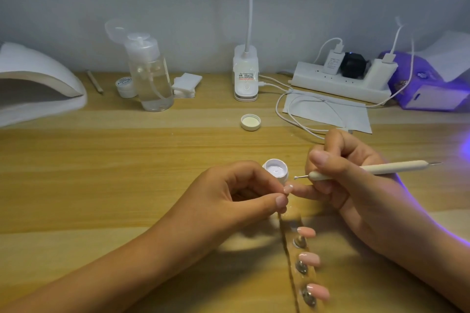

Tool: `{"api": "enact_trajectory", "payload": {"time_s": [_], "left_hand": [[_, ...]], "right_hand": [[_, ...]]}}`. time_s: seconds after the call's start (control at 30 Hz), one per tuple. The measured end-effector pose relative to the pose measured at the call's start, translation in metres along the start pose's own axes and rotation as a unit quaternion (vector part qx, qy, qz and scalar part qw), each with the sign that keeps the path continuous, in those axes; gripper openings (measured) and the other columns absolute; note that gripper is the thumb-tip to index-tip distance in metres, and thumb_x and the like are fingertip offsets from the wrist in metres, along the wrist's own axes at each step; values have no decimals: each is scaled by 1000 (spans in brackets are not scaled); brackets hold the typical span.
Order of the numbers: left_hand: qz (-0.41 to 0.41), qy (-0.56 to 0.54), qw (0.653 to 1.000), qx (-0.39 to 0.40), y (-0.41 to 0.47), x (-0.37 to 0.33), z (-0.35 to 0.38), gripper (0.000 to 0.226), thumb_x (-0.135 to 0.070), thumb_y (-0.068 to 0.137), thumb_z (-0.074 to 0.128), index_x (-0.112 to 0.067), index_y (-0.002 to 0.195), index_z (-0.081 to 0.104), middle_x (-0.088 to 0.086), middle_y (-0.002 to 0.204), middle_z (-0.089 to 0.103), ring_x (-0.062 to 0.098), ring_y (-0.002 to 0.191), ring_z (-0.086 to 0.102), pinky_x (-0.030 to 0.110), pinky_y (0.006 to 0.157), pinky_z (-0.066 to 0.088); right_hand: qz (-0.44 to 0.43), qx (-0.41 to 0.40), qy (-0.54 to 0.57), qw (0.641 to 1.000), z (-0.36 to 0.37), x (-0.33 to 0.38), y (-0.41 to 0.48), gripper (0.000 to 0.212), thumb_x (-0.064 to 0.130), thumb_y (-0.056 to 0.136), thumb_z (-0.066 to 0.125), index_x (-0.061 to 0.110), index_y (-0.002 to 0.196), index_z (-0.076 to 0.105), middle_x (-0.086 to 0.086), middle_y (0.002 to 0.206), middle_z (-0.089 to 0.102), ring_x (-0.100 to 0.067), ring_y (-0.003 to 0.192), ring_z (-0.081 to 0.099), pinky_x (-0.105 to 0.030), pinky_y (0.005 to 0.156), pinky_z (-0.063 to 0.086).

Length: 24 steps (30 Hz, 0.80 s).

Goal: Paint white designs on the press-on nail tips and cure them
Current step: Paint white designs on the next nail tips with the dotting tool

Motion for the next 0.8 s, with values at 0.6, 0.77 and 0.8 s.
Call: {"api": "enact_trajectory", "payload": {"time_s": [0.6,0.77,0.8], "left_hand": [[-4,8,1000,3,0,0,0,3,-22,79,72,-23,82,72,-1,78,74,5,69,62,21,64,49],[-3,8,1000,4,-1,0,0,3,-21,80,72,-22,82,72,-1,78,74,4,69,62,19,63,50],[-1,8,1000,5,-1,0,0,3,-20,81,73,-22,82,72,-1,78,74,4,69,62,19,63,50]], "right_hand": [[6,20,-17,1000,-3,-5,0,25,14,66,75,17,57,52,1,58,53,-5,50,52,-25,62,56],[5,25,-27,999,-2,-4,0,22,18,67,72,18,58,52,0,59,53,-6,51,52,-25,63,56],[6,26,-26,999,-2,-4,-1,22,17,67,72,18,58,52,0,59,53,-7,51,52,-25,63,56]]}}
Point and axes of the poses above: each hand's wrist, its own y-axis towards the middle knuckle, its own z-axis out of the palm, x = y × z, the point moved 1 cm from there along y, towards the middle knuckle
